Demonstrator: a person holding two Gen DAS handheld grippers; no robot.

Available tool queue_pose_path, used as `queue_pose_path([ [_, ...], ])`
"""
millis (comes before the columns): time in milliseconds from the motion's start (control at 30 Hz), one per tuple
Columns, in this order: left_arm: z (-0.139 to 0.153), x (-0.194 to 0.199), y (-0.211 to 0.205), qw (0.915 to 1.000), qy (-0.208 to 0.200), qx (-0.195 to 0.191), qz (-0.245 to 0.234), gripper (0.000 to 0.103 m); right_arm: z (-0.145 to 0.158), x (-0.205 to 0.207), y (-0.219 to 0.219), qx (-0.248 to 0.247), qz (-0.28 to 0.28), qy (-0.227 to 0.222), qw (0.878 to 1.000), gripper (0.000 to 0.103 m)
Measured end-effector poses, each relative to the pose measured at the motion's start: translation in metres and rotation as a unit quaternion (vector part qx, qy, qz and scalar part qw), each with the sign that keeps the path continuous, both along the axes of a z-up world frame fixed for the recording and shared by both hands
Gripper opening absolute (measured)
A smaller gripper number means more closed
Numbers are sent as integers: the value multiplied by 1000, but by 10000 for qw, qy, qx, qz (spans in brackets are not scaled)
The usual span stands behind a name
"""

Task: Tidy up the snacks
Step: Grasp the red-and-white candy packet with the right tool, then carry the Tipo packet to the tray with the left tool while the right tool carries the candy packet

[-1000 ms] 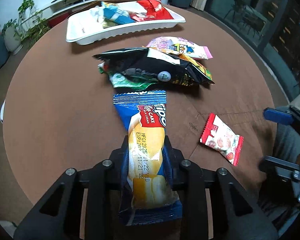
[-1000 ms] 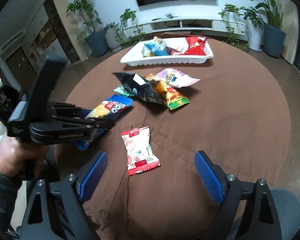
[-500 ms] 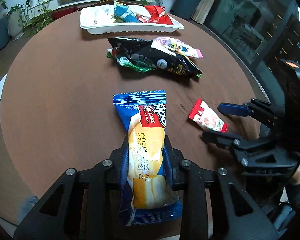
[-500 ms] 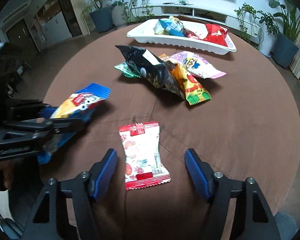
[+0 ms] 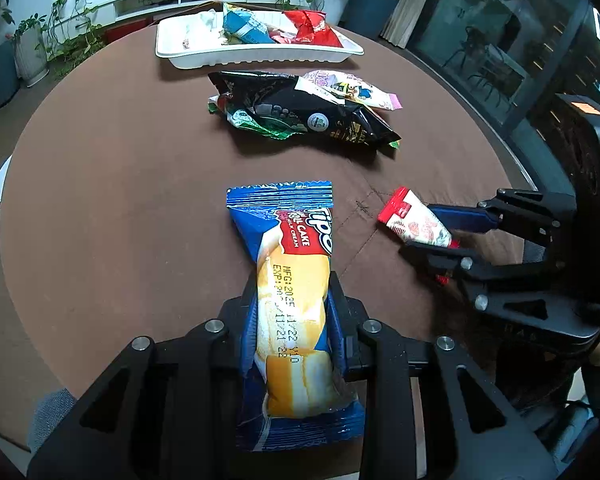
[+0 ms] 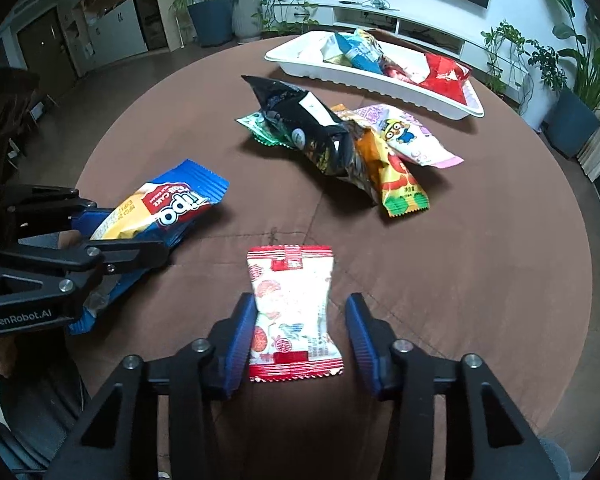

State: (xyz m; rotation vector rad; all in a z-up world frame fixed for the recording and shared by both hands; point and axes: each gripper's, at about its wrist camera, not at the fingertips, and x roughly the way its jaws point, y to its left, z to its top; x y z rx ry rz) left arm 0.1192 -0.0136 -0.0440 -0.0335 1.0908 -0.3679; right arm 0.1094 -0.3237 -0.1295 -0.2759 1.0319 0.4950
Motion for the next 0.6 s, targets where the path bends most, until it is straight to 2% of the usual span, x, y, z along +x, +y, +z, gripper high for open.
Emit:
queue_pose_path([
  [367, 6, -1, 7, 9999, -91, -120, 85, 27, 4, 4, -16, 451, -229, 171, 9986, 33],
  [600, 11, 1, 9, 9995, -111, -273, 109, 27, 16, 3, -37, 983, -461, 275, 9937, 33],
])
